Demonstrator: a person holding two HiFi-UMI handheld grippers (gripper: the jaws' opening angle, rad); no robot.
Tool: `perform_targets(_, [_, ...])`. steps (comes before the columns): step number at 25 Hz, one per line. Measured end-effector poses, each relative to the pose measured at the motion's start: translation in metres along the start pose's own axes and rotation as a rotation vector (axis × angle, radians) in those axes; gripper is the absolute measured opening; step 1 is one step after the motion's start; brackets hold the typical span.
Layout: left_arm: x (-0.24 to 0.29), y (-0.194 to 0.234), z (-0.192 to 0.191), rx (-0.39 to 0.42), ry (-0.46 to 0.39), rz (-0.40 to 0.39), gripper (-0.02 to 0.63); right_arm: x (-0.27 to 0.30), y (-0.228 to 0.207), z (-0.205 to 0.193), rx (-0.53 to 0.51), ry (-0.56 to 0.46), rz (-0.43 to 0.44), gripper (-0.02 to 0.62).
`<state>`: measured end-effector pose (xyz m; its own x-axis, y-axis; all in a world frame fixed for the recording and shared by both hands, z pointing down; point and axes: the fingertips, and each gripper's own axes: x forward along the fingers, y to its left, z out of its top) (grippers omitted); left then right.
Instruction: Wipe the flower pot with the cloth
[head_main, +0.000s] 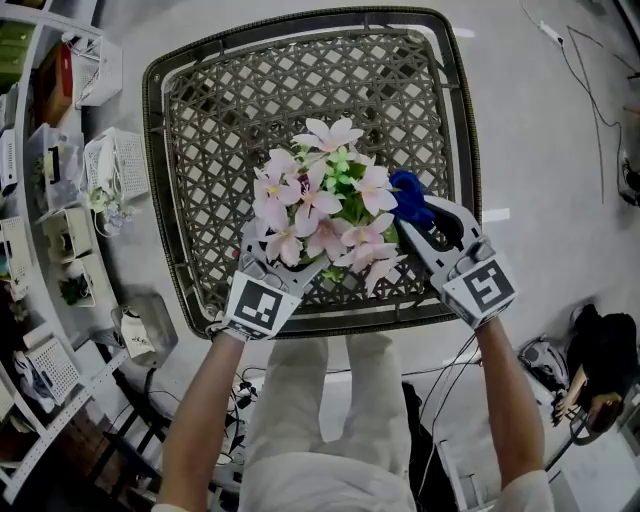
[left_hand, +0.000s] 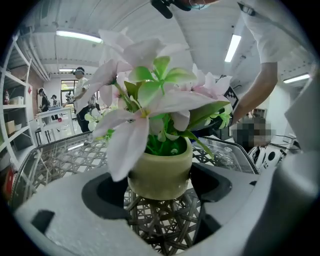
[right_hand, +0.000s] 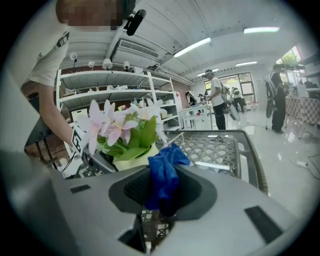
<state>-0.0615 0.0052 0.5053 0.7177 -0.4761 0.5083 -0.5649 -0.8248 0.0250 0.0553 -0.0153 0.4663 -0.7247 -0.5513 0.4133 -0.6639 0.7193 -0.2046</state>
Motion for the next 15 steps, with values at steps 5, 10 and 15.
perform_targets(5, [0.002, -0.001, -0.001, 0.002, -0.001, 0.002, 0.397, 0.024, -0.019, 0.01, -0.006, 0.006, -0.008, 0.123])
perform_targets(10, [0.001, 0.0, 0.0, 0.011, -0.006, 0.0, 0.397, 0.052, -0.017, 0.021, -0.013, 0.012, 0.071, 0.117])
perform_targets(15, [0.003, -0.003, -0.009, -0.004, 0.001, 0.001, 0.397, 0.067, -0.01, 0.027, -0.094, 0.05, 0.19, 0.117])
